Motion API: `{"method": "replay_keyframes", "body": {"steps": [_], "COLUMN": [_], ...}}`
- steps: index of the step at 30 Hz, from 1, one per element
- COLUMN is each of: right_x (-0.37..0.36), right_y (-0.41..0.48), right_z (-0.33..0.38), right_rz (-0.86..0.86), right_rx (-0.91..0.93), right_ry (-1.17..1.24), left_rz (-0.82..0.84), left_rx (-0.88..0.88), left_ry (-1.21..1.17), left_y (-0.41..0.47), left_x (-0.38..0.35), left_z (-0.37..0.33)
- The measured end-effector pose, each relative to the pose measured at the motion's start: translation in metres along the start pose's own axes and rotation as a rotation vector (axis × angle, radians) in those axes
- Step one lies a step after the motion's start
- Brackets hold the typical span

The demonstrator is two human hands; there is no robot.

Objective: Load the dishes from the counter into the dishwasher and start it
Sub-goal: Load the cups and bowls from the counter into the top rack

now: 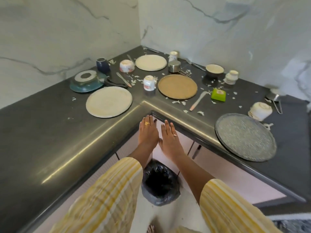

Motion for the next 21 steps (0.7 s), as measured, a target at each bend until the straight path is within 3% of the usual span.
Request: {"method": "replay_keyframes", "body": {"steps": [8, 16, 21], "right_x": [-0.012, -0.021, -0.032], "right_y": [0.086, 0.167, 0.214], "right_z": [0.044, 0.099, 0.13], "right_rz": [0.047, 0.103, 0.151], "right_rx": [0.121, 0.298, 0.358], "right_ry": [0.053, 0.038, 0.034], "left_rz": [-0.051, -0.172, -0.176], "left_rx": [0.214, 0.544, 0.629], "left_ry": [0.022, -0.083, -0.039], "left_y": [0.045, 0.056, 0.063], "left_x": [0.027, 0.066, 0.078], "left_z": [0.098, 0.212, 0.279]}}
Point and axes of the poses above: each hand's wrist, its own y-axis towards the middle knuckle, its own x-axis out of the back of the hand, z = x × y, the point moved 9 cm from there along y, towards the middle knuckle, and after that the axes turned 5 degrees about -x, right-handed, at the moved point
